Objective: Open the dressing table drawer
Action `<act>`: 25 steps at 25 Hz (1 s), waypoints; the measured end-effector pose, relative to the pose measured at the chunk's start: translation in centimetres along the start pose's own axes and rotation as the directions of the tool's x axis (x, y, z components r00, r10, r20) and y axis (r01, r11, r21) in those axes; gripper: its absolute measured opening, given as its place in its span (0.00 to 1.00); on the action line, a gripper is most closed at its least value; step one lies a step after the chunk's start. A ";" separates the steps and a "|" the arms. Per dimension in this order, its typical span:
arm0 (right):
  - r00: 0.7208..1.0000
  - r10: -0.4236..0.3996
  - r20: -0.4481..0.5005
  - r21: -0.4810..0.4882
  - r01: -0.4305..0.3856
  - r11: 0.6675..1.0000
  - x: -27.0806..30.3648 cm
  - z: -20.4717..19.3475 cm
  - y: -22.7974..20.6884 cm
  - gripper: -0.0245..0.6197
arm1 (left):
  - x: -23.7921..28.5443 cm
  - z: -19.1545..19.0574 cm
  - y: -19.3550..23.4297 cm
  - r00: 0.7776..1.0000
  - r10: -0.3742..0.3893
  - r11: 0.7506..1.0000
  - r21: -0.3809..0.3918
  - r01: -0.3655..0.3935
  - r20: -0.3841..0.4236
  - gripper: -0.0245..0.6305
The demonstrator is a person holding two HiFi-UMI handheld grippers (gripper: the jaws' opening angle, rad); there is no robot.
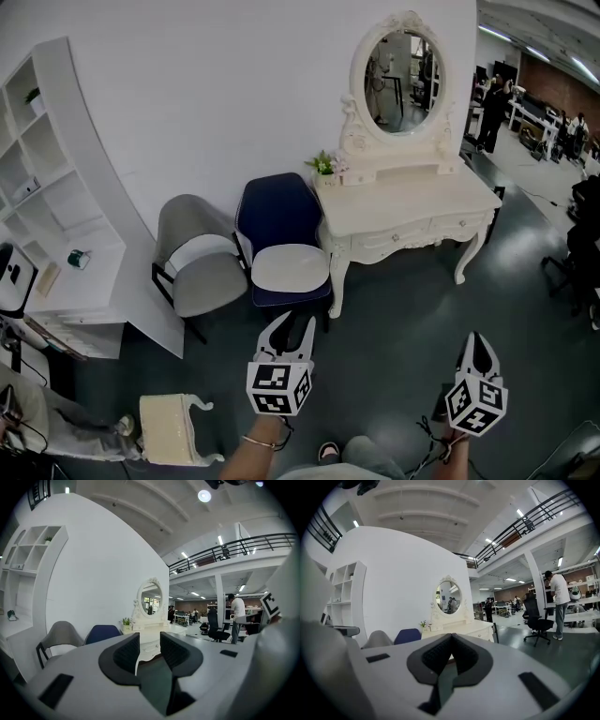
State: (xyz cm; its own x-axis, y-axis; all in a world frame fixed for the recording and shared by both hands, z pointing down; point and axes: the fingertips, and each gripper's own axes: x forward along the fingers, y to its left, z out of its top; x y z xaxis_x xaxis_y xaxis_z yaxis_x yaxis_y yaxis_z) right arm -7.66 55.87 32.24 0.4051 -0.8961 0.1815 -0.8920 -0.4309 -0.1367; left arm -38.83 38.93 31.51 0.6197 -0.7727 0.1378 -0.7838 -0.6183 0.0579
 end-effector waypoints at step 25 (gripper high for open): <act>0.999 0.039 -0.022 0.037 -0.038 0.999 18.2 2.9 -3.6 0.05 | 17.3 2.5 1.1 0.999 0.043 0.999 0.006 -0.043 -0.004 0.26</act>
State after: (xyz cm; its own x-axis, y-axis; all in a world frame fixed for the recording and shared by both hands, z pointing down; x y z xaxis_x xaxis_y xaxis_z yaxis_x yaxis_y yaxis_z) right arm 3.53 40.86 33.20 0.3659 -0.9095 0.1972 -0.8985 -0.4005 -0.1798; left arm -28.85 24.55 31.52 0.5851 -0.7980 0.1444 -0.8095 -0.5853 0.0456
